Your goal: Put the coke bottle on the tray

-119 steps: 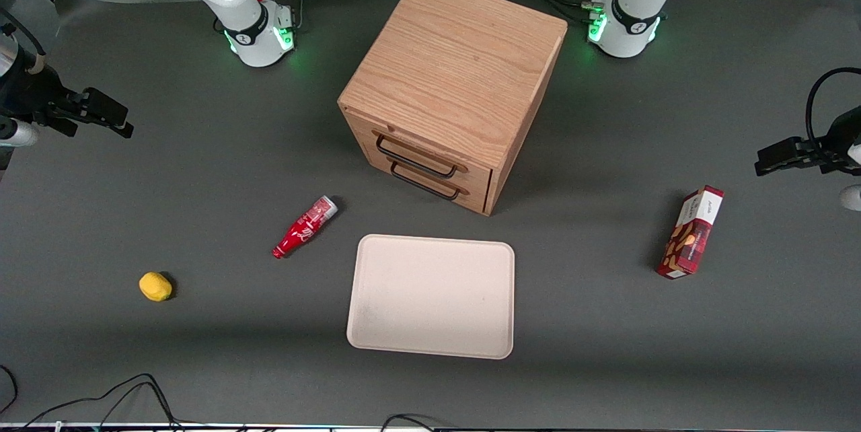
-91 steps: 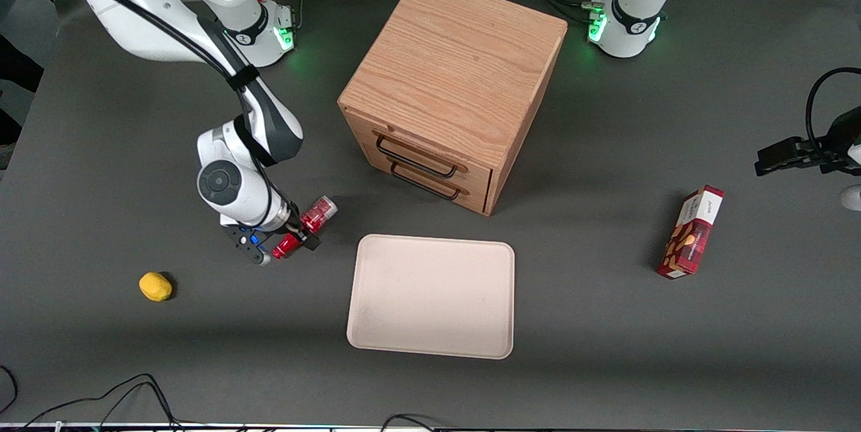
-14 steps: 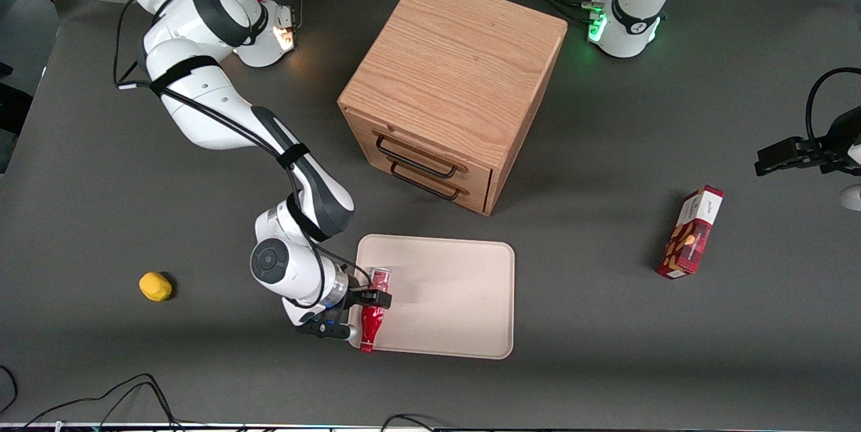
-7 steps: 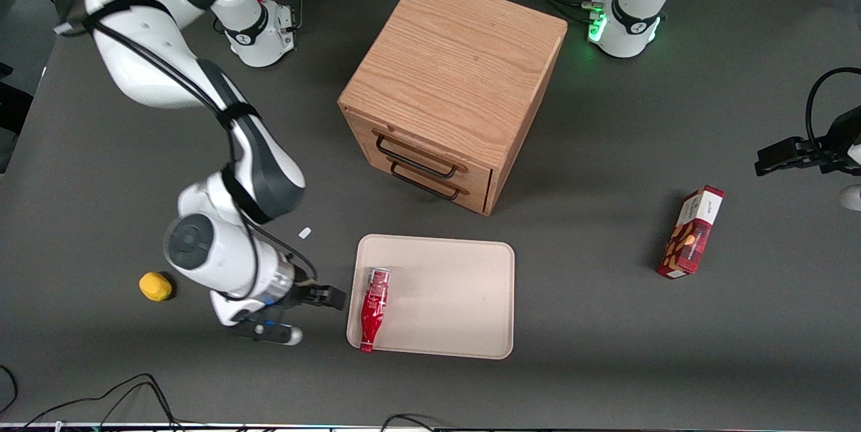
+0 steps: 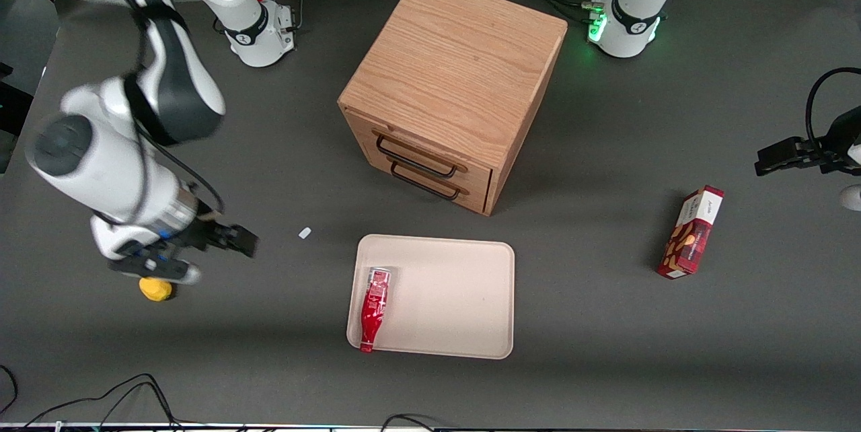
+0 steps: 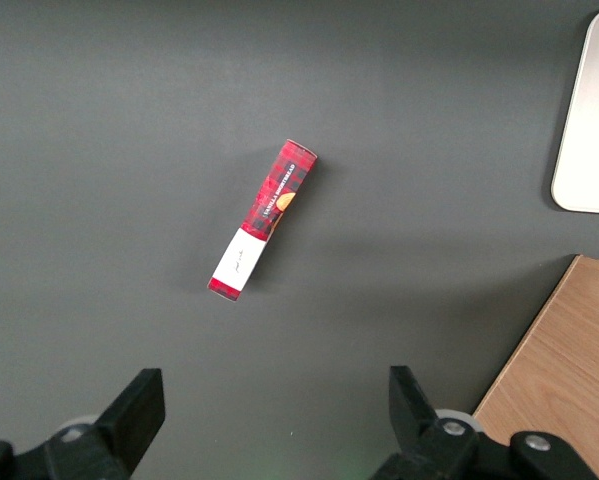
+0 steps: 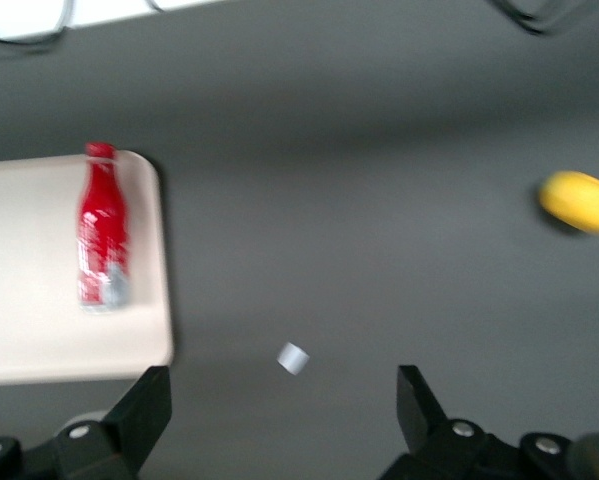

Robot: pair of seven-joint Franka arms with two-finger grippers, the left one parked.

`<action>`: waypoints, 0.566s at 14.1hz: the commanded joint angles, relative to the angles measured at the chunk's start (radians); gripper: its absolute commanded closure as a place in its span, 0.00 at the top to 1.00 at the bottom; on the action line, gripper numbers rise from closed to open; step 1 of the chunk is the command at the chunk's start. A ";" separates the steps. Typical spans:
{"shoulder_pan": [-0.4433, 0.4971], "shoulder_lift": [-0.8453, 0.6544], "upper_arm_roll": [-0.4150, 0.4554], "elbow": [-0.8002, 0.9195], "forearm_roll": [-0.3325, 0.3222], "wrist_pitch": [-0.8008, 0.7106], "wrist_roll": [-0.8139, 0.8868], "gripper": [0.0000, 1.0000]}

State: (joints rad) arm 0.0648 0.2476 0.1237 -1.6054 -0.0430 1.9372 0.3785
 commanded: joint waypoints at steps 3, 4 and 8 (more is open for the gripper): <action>0.003 -0.321 -0.127 -0.213 0.098 -0.119 -0.142 1.00; 0.004 -0.376 -0.131 -0.249 0.097 -0.124 -0.147 1.00; 0.006 -0.447 -0.133 -0.246 0.092 -0.245 -0.156 1.00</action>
State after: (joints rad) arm 0.0639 -0.1588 -0.0035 -1.8197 0.0289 1.7214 0.2539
